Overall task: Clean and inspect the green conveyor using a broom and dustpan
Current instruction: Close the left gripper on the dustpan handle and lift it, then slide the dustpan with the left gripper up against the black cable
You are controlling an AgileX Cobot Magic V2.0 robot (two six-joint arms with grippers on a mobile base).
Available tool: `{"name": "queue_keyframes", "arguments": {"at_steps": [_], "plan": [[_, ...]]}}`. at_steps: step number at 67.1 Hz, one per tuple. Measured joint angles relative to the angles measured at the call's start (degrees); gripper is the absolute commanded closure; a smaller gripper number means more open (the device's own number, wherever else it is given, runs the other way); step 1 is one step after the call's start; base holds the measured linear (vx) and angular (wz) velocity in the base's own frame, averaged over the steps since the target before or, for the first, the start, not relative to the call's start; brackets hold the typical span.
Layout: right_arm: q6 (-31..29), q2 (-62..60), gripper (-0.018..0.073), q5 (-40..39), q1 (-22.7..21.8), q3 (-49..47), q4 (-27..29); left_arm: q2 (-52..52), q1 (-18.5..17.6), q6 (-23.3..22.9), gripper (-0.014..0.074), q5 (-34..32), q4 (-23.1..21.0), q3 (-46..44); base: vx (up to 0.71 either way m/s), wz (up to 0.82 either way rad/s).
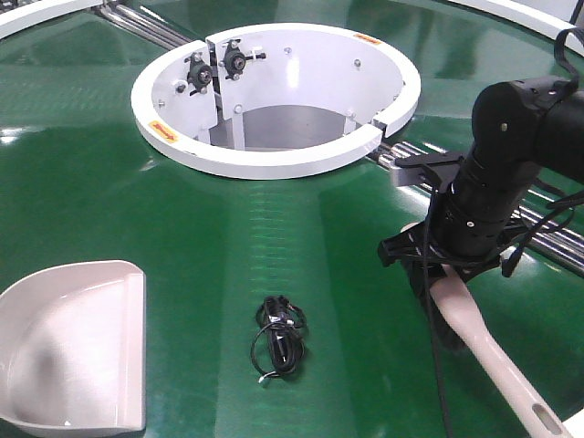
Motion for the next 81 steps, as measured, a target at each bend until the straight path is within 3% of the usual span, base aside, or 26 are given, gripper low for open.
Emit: {"name": "queue_keyframes", "arguments": {"at_steps": [9, 26, 81], "plan": [[0.0, 0.0, 0.0568, 0.0, 0.0, 0.0, 0.0, -0.1, 0.0, -2.0, 0.0621, 0.6, -0.1, 0.0, 0.0, 0.0], [0.0, 0.0, 0.0568, 0.0, 0.0, 0.0, 0.0, -1.9, -1.7, -1.4, 0.0621, 0.8, -0.5, -2.6, 0.0, 0.0], [0.0, 0.0, 0.0568, 0.0, 0.0, 0.0, 0.0, -2.1, -17.1, -0.8, 0.0621, 0.3, -2.4, -5.1, 0.0, 0.0]]}}
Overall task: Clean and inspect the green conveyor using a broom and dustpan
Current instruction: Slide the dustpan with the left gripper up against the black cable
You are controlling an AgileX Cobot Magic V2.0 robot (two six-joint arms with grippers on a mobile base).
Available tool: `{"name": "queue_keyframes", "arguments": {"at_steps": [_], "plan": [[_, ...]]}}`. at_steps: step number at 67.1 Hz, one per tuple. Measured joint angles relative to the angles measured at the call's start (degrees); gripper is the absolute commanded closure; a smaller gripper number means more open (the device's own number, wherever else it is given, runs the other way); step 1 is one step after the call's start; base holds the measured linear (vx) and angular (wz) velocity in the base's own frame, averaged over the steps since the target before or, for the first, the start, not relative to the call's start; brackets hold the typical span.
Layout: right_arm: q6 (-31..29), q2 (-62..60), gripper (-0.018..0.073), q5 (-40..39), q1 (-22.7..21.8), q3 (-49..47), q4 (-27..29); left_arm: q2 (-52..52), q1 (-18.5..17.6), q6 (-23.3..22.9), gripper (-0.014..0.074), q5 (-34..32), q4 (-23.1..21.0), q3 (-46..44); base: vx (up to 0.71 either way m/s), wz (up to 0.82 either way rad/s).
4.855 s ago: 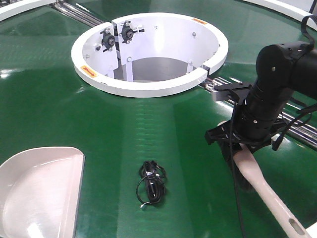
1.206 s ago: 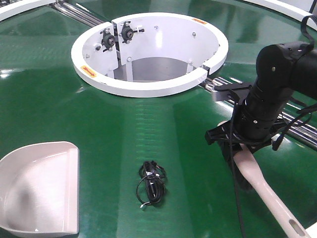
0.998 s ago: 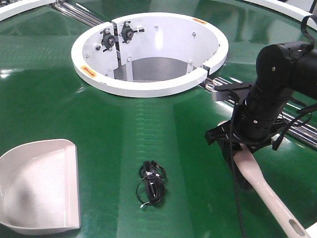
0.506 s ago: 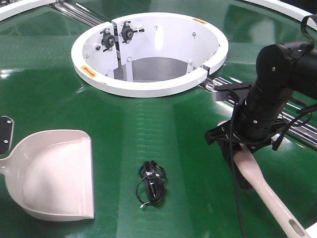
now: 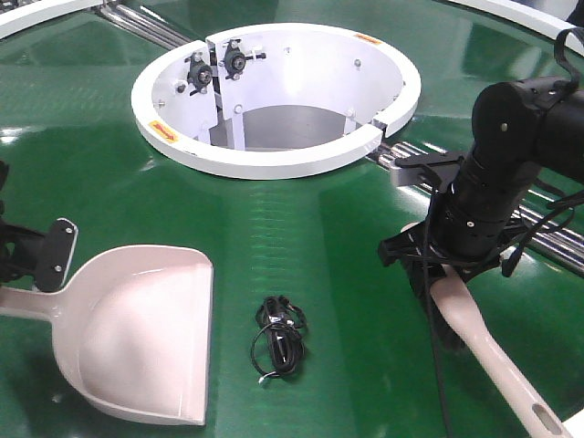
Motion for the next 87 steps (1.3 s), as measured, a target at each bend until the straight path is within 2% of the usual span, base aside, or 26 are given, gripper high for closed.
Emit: {"name": "queue_keyframes", "arguments": {"at_steps": [12, 33, 52, 87], "plan": [[0.0, 0.0, 0.0568, 0.0, 0.0, 0.0, 0.0, 0.4, -2.4, -0.7, 0.0621, 0.0, -0.3, 0.0, 0.0, 0.0], [0.0, 0.0, 0.0568, 0.0, 0.0, 0.0, 0.0, 2.6, -5.4, -4.0, 0.062, 0.5, -4.2, 0.0, 0.0, 0.0], [0.0, 0.0, 0.0568, 0.0, 0.0, 0.0, 0.0, 3.4, -6.6, -6.2, 0.062, 0.6, -7.3, 0.0, 0.0, 0.0], [0.0, 0.0, 0.0568, 0.0, 0.0, 0.0, 0.0, 4.0, -10.1, -8.6, 0.062, 0.5, -8.8, 0.0, 0.0, 0.0]]}}
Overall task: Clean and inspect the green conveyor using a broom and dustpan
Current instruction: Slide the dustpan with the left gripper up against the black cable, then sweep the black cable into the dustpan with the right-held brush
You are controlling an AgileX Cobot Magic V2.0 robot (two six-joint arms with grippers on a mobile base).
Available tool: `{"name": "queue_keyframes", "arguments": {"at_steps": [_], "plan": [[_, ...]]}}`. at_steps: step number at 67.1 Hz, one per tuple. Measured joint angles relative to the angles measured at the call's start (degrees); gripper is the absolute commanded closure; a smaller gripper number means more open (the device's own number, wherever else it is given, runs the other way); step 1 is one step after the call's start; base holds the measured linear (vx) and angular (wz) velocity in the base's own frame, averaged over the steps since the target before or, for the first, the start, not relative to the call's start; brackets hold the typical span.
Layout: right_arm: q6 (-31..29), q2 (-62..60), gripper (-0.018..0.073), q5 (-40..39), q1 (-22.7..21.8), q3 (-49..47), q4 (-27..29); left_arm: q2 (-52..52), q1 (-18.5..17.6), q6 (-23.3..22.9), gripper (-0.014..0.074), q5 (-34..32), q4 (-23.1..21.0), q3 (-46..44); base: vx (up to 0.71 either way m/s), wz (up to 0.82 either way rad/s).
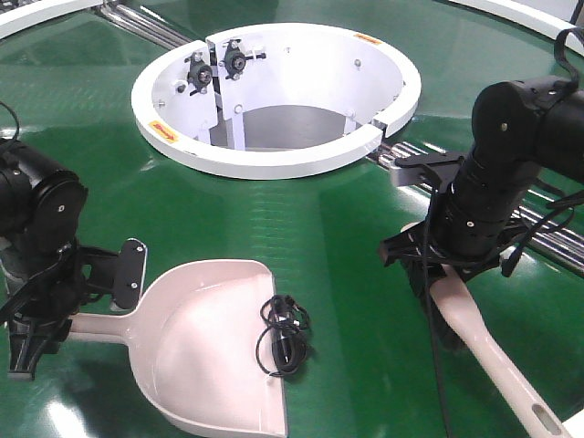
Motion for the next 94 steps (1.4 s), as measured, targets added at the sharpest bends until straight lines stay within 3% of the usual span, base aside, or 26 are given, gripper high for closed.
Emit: {"name": "queue_keyframes", "arguments": {"at_steps": [31, 94], "plan": [[0.0, 0.0, 0.0568, 0.1, 0.0, 0.0, 0.0, 0.0, -0.2, -0.1, 0.0619, -0.5, -4.5, 0.0, 0.0, 0.0], [0.0, 0.0, 0.0568, 0.1, 0.0, 0.0, 0.0, 0.0, -0.2, -0.1, 0.0619, -0.6, -4.9, 0.0, 0.0, 0.0]]}}
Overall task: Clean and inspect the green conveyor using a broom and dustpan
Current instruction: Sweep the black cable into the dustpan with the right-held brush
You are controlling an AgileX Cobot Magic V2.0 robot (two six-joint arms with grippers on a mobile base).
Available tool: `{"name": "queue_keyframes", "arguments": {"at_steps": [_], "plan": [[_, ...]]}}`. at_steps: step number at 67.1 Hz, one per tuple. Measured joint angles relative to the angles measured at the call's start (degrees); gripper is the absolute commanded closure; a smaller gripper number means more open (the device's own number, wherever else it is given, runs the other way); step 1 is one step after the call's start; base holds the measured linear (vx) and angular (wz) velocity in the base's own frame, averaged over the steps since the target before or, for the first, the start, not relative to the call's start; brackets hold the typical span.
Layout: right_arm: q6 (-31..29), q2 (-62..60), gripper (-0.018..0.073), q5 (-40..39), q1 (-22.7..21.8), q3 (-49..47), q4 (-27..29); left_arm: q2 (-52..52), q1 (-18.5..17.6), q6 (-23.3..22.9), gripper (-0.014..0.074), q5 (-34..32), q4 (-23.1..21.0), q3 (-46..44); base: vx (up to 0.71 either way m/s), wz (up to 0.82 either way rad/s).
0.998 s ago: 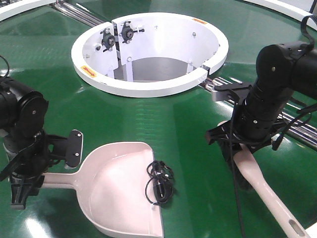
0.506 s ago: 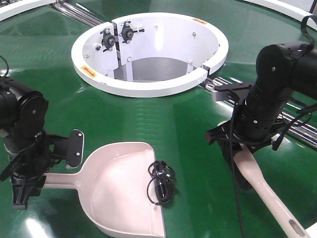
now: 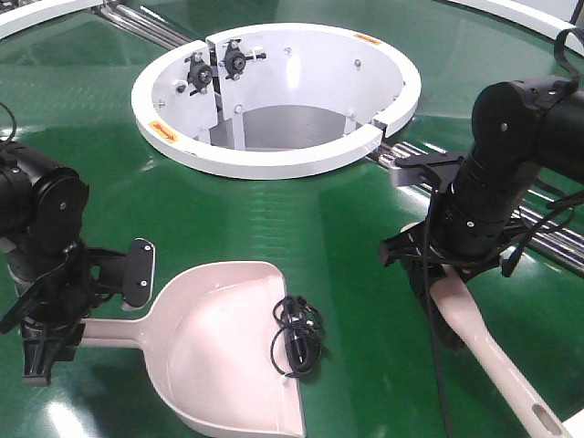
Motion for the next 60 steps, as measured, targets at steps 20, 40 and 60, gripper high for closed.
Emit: {"name": "queue_keyframes", "arguments": {"at_steps": [20, 40, 60], "plan": [[0.3, 0.0, 0.0568, -0.8, 0.0, 0.0, -0.2, 0.0, 0.0, 0.0, 0.0619, 0.1, 0.0, 0.0, 0.0, 0.0], [1.3, 4.4, 0.0565, -3.7, 0.9, 0.0, 7.4, 0.0, 0.0, 0.0, 0.0619, 0.1, 0.0, 0.0, 0.0, 0.0], [1.3, 11.4, 0.0565, -5.6, 5.2, -1.1, 9.3, 0.0, 0.0, 0.1, 0.0619, 0.1, -0.1, 0.0, 0.0, 0.0]]}}
